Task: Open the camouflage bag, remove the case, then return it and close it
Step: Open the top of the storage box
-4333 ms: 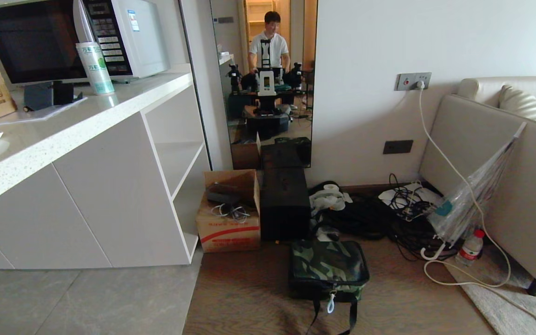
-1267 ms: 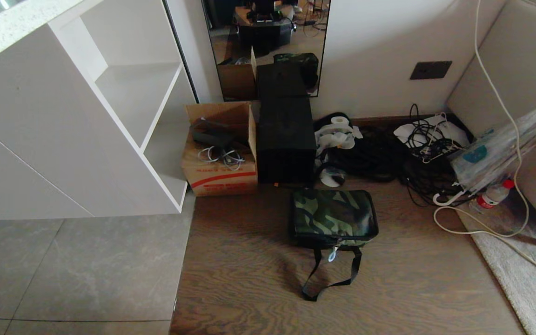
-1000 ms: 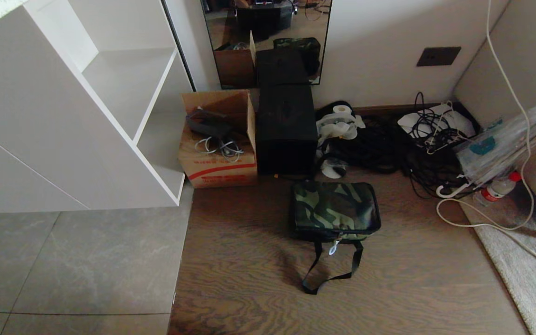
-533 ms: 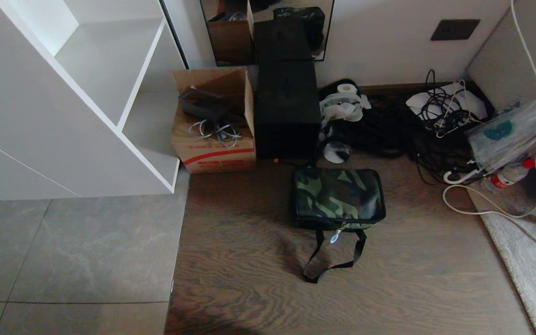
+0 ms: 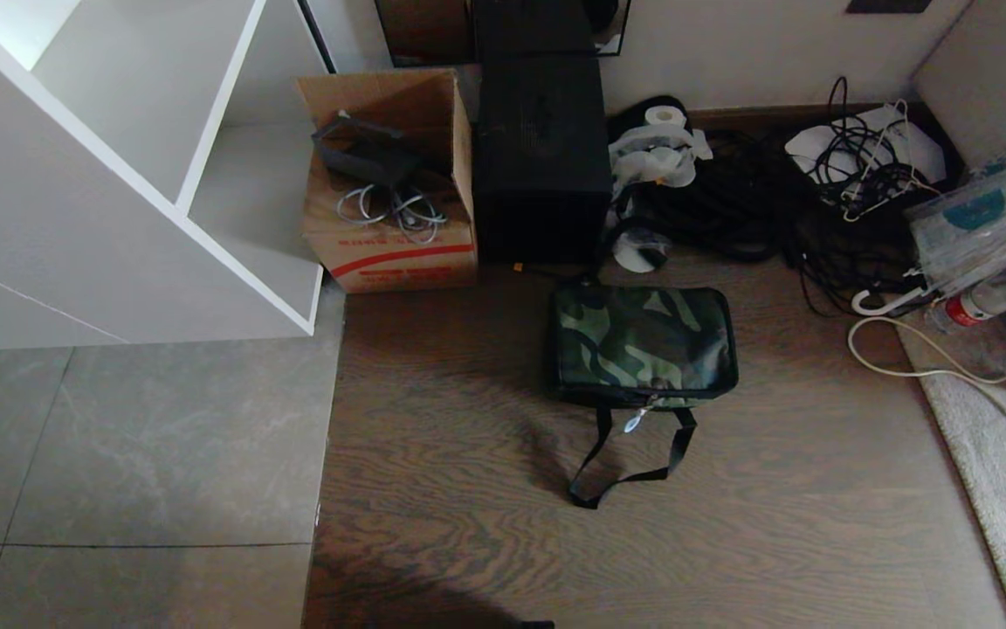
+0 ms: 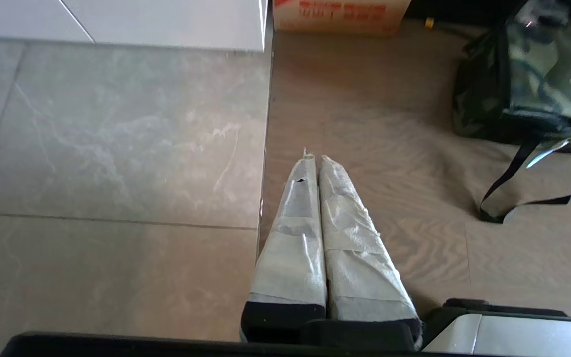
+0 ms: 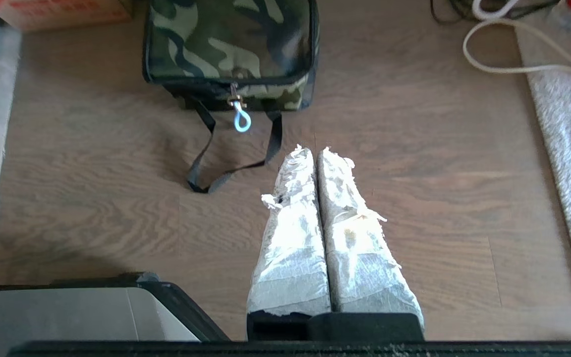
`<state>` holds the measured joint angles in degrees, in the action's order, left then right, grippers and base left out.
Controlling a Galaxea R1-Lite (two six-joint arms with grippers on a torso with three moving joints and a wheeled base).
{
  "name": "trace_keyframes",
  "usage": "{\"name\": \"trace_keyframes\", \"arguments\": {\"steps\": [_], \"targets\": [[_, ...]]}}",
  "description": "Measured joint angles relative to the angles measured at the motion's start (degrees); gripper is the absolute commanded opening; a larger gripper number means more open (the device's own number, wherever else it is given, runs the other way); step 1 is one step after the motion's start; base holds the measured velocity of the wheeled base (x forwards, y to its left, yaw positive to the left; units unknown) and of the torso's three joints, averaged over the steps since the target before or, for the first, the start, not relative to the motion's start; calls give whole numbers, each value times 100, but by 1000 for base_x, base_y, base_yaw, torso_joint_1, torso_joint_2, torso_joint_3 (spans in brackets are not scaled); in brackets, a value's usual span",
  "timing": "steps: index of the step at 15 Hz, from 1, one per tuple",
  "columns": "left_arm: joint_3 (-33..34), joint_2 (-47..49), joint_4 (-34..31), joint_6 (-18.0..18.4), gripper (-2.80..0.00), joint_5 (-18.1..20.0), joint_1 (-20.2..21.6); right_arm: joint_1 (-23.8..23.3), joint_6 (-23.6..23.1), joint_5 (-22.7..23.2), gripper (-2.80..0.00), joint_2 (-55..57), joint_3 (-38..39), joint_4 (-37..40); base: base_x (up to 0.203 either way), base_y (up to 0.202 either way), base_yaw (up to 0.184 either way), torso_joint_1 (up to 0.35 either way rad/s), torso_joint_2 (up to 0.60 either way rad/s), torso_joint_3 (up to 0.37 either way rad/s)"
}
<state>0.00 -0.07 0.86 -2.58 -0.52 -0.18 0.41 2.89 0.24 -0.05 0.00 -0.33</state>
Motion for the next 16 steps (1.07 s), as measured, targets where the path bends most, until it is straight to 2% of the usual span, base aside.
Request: {"name": "trace_keyframes", "arguments": {"steps": [16], "targets": [[0,0,2,-2,-280,1,2,0,-2,0,-280,10,0,-2,0,0,0,2,2,-199]]}}
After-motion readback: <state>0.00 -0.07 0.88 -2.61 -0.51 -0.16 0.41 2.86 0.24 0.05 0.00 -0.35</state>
